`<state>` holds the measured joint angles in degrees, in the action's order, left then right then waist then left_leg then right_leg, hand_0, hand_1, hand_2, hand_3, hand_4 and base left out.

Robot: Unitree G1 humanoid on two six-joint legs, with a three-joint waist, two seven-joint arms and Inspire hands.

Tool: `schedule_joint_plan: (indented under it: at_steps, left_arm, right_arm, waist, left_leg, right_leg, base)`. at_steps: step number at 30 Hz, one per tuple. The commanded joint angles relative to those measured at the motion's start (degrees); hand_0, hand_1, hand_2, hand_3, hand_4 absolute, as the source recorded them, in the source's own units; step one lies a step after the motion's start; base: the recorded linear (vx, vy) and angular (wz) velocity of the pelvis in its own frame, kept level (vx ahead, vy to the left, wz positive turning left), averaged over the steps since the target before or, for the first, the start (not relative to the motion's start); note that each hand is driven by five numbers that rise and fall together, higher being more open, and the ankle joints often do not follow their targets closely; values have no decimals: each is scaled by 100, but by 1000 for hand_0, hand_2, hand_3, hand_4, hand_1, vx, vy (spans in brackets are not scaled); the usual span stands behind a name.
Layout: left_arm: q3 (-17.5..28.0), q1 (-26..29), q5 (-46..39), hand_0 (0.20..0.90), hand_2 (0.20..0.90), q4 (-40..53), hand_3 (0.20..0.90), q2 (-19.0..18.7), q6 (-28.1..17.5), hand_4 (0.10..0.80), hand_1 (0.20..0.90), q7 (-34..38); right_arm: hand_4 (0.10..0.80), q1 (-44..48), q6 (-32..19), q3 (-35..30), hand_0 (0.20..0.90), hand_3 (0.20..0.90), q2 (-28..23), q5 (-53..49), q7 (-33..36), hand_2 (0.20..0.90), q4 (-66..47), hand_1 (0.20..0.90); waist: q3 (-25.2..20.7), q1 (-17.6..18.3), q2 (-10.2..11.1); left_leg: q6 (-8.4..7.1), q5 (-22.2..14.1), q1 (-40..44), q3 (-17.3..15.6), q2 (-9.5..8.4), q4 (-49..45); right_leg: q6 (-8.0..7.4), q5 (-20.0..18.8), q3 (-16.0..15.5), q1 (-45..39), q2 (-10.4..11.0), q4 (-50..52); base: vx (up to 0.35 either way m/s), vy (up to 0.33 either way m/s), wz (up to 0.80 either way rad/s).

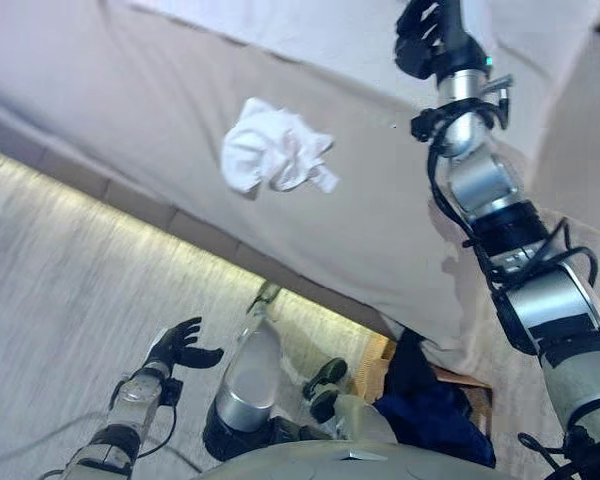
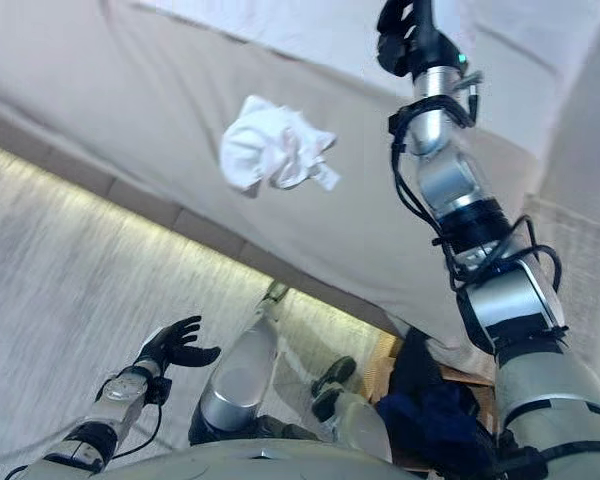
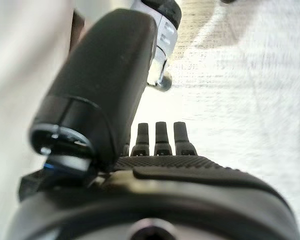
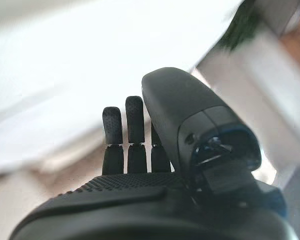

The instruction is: Pick up the clothes from the bed and place them into the basket

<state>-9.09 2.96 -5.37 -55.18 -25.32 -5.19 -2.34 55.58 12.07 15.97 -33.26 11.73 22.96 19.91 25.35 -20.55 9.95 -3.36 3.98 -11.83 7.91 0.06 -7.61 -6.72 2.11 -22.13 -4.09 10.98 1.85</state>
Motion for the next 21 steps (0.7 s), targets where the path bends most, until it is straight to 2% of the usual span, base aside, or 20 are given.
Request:
schedule_joint_plan:
  at_steps: [1, 4, 8, 9, 10, 11, 12, 17, 21]
  left_arm:
    - [-375, -283, 292, 900, 900, -426, 900, 102, 1, 800, 900, 71]
    - [-425, -146, 349, 900, 900, -391, 900, 178, 125, 800, 900, 2]
    - [-472, -15, 266, 900, 900, -228, 900, 317, 218, 800, 900, -69]
    - [-492, 23, 228, 900, 900, -188, 900, 391, 199, 800, 900, -124]
    - [-502, 27, 239, 900, 900, -182, 900, 416, 195, 800, 900, -133]
    - [-523, 30, 282, 900, 900, -168, 900, 463, 179, 800, 900, -154]
    - [-549, 19, 310, 900, 900, -135, 900, 494, 173, 800, 900, -183]
    - [-660, -196, 437, 900, 900, -162, 900, 633, 177, 800, 900, -220]
    - [-640, -199, 356, 900, 900, -299, 900, 417, 340, 800, 900, -87]
  right_arm:
    - [100, -487, -332, -89, 300, 200, -715, 139, 256, 300, -515, 300]
    - [100, -792, -383, -191, 300, 200, -908, 158, -17, 300, -755, 300]
    - [100, -1112, -535, -221, 300, 200, -1137, 311, -587, 300, -846, 300]
    - [169, -1233, -588, -188, 359, 269, -1166, 389, -929, 359, -868, 359]
    - [298, -1258, -620, -175, 469, 398, -1176, 412, -1005, 469, -866, 469]
    - [660, -1289, -686, -146, 780, 760, -1195, 459, -1116, 780, -859, 780]
    - [800, -1307, -751, -115, 900, 900, -1208, 524, -1273, 900, -848, 900]
    - [800, -1399, -954, 160, 900, 900, -1125, 1049, -1868, 900, -769, 900]
    - [800, -1053, -867, 713, 900, 900, -938, 1497, -2231, 900, -383, 900]
  waist:
    - [-1585, 566, -340]
    - [-1824, 909, -458]
    - [-1953, 1098, -535]
    - [-1991, 1130, -535]
    - [-1998, 1131, -529]
    - [-2009, 1129, -515]
    - [-2015, 1122, -502]
    - [-1954, 967, -432]
    - [-1614, 565, -311]
  left_leg:
    - [465, -456, 1123, -644, -61, 1174]
    - [469, -549, 1423, -933, -48, 1185]
    - [439, -576, 1627, -1092, -51, 1242]
    - [416, -583, 1683, -1125, -52, 1256]
    - [410, -586, 1698, -1130, -54, 1257]
    - [402, -591, 1721, -1140, -59, 1256]
    - [394, -597, 1736, -1151, -57, 1246]
    - [374, -597, 1721, -1078, -81, 1162]
    - [381, -533, 1380, -726, -119, 884]
  right_leg:
    - [-18, -145, 128, 32, -311, 328]
    - [20, -114, 302, -86, -381, 142]
    - [50, -180, 407, -219, -422, -171]
    - [72, -188, 401, -276, -442, -289]
    - [76, -196, 391, -294, -446, -324]
    - [83, -212, 366, -324, -448, -374]
    - [91, -223, 337, -348, -447, -400]
    - [147, -172, 182, -434, -438, -373]
    - [221, 12, -95, -401, -426, -45]
  base:
    - [54, -51, -69]
    - [9, -8, -73]
    - [36, -30, -49]
    - [52, -38, -36]
    - [62, -48, -37]
    - [45, -37, -20]
    - [59, -36, -13]
    - [55, 15, 1]
    - [-28, 9, 38]
